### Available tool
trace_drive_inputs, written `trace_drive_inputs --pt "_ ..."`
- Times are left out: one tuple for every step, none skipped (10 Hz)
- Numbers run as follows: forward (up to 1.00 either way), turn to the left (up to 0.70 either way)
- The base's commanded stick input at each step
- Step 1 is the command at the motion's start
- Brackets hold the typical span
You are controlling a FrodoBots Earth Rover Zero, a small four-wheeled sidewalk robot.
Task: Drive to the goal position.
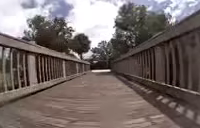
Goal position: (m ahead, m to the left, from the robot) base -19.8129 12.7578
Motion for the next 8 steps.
trace_drive_inputs --pt "0.00 0.85" --pt "0.00 0.85" --pt "0.00 0.85" --pt "0.00 0.85" --pt "0.00 0.85" --pt "0.00 0.85" --pt "0.00 0.85" --pt "0.00 0.85"
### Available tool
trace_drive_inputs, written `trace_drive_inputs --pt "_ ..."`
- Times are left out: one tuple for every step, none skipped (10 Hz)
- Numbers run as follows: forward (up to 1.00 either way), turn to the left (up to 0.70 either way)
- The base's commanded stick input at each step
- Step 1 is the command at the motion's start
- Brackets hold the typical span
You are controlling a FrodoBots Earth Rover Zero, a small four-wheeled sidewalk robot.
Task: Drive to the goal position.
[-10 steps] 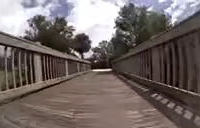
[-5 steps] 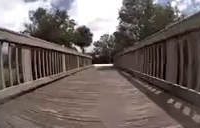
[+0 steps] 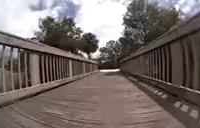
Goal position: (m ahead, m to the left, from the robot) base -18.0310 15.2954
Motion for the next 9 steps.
trace_drive_inputs --pt "0.00 0.85" --pt "0.00 0.85" --pt "0.00 0.85" --pt "0.00 0.85" --pt "0.00 0.85" --pt "0.00 0.85" --pt "0.00 0.85" --pt "0.00 0.85" --pt "0.00 0.85"
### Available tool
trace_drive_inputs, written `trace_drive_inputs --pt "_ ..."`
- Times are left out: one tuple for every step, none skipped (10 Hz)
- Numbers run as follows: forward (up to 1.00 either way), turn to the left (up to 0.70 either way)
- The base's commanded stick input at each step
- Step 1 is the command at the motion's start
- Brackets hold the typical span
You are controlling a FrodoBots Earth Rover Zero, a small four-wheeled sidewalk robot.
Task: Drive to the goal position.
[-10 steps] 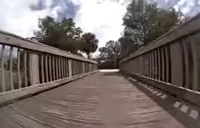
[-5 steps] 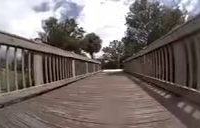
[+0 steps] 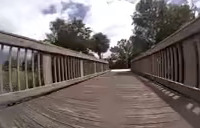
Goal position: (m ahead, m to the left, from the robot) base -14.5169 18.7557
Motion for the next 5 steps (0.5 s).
trace_drive_inputs --pt "0.00 0.85" --pt "0.00 0.85" --pt "0.00 0.85" --pt "0.00 0.85" --pt "0.00 0.85"
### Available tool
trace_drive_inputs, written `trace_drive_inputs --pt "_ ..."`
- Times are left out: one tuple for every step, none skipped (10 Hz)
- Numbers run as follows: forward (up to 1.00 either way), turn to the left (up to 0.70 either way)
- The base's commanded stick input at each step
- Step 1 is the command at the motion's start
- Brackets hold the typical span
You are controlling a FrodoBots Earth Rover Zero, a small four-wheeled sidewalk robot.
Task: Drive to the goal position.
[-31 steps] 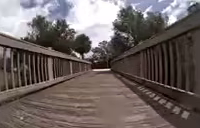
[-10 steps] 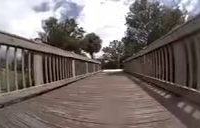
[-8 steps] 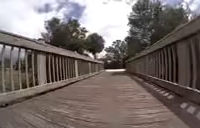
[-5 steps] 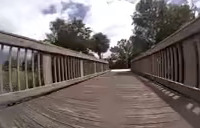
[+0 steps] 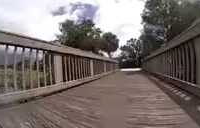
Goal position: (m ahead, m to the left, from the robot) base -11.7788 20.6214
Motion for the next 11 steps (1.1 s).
trace_drive_inputs --pt "0.00 0.85" --pt "0.00 0.85" --pt "0.00 0.85" --pt "0.00 0.85" --pt "0.00 0.85" --pt "0.00 0.85" --pt "0.00 0.85" --pt "0.00 0.85" --pt "0.00 0.85" --pt "0.00 0.85" --pt "0.00 0.85"
